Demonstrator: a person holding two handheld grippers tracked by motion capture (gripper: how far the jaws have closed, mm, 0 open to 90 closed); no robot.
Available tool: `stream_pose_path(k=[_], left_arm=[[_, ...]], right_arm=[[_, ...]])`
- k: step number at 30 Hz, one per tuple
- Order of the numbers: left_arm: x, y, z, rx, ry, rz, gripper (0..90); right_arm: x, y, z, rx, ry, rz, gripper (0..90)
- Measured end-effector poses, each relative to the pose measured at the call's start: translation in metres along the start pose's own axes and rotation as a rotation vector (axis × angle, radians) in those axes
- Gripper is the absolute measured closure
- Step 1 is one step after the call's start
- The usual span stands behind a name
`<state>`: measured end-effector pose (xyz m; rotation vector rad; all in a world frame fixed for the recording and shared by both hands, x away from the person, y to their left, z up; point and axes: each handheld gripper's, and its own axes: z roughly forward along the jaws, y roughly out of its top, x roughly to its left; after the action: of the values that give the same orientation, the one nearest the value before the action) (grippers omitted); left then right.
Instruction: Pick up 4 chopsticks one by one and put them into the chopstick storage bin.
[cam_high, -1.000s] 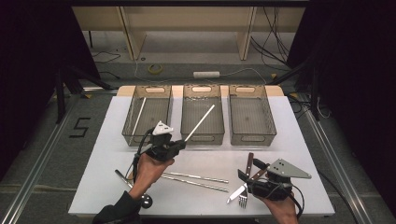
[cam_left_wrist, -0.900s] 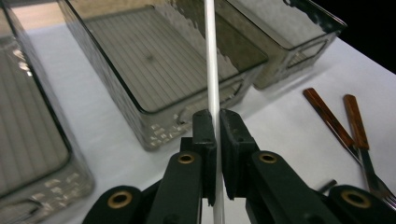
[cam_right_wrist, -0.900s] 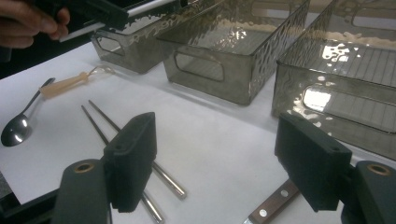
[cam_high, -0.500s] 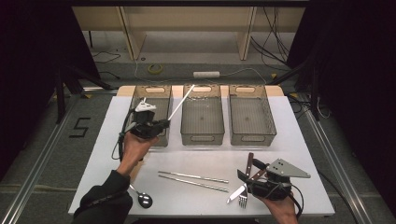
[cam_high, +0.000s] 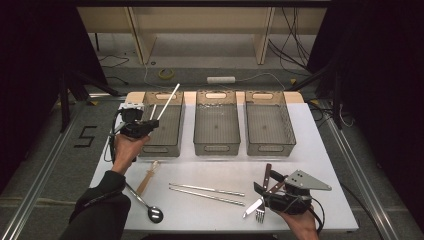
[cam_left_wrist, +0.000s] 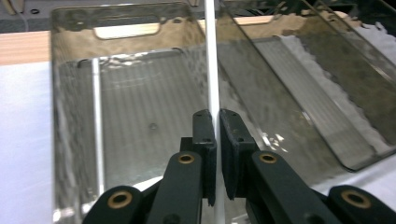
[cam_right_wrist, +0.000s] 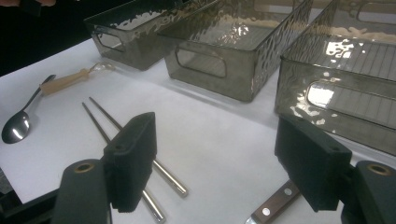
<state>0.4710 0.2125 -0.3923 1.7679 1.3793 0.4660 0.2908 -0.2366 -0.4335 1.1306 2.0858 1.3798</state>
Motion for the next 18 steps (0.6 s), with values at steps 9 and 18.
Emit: stream_pose_path(k=[9, 18], left_arm=[[0.016, 0.000, 0.010, 0.018, 0.035, -0.029, 84.9], [0.027, -0.003, 0.016, 0.045, 0.065, -0.051, 84.8]], right_arm=[[0.000, 0.000, 0.000, 0.001, 0.001, 0.001, 30.6], [0.000, 0.000, 0.000, 0.002, 0.000, -0.001, 30.5]])
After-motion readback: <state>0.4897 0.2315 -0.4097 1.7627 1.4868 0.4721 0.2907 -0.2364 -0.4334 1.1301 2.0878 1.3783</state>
